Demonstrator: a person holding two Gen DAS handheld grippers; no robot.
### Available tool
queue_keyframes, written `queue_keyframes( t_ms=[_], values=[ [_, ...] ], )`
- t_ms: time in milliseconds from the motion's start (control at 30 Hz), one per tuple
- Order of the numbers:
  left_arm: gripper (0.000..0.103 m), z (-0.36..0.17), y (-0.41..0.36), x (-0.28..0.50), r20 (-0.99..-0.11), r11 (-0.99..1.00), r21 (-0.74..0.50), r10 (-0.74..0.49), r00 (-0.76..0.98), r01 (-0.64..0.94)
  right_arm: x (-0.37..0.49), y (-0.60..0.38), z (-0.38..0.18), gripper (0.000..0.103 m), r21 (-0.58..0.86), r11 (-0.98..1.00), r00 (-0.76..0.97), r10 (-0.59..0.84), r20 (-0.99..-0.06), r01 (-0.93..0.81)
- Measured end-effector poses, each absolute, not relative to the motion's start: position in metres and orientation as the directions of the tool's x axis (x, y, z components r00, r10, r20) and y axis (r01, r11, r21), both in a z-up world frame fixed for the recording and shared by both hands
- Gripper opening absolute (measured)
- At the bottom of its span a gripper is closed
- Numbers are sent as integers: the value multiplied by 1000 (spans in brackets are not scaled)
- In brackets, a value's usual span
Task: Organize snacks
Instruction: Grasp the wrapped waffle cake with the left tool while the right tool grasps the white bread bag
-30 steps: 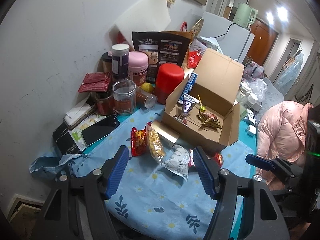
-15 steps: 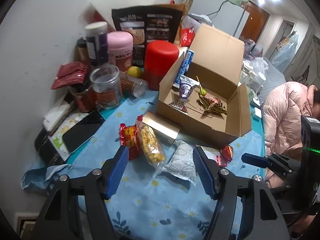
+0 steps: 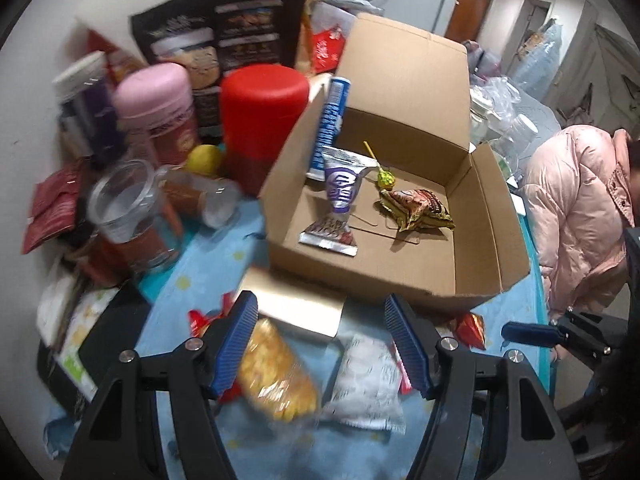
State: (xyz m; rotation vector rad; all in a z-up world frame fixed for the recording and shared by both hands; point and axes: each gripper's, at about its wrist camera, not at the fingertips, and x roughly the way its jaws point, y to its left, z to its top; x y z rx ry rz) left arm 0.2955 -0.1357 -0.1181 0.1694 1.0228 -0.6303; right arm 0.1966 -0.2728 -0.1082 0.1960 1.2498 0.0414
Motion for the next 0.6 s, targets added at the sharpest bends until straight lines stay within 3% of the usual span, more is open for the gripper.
queue_keyframes(
  t_ms=[600],
  values=[
    [66, -191, -122, 303, -932, 821, -159, -307, 191, 548, 205, -302, -139, 76, 214, 968, 244, 178, -953, 132]
  ],
)
